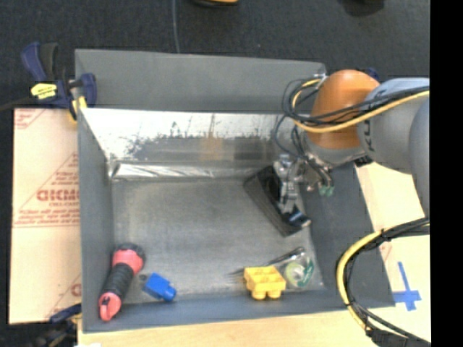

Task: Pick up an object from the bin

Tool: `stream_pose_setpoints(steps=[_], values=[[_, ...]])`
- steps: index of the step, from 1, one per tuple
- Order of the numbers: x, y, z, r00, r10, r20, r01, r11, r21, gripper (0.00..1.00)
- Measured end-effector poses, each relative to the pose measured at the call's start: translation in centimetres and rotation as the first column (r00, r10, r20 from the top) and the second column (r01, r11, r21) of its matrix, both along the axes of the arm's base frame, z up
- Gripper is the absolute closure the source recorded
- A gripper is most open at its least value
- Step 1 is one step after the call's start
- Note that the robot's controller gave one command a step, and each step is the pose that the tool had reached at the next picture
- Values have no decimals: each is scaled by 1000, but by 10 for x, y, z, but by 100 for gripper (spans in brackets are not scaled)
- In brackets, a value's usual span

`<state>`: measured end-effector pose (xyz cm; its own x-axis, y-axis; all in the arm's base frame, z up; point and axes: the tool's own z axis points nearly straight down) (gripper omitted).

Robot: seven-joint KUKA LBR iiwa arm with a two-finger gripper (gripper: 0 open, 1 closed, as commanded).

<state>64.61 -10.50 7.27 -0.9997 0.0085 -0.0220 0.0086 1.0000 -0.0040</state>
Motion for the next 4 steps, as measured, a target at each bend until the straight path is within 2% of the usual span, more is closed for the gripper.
stream_pose_setpoints(steps=[3,4], values=[[1,-5,0,1000,-10,-3,10,1000,6,100],[1,-5,0,998,-55,-3,55,998,6,100]])
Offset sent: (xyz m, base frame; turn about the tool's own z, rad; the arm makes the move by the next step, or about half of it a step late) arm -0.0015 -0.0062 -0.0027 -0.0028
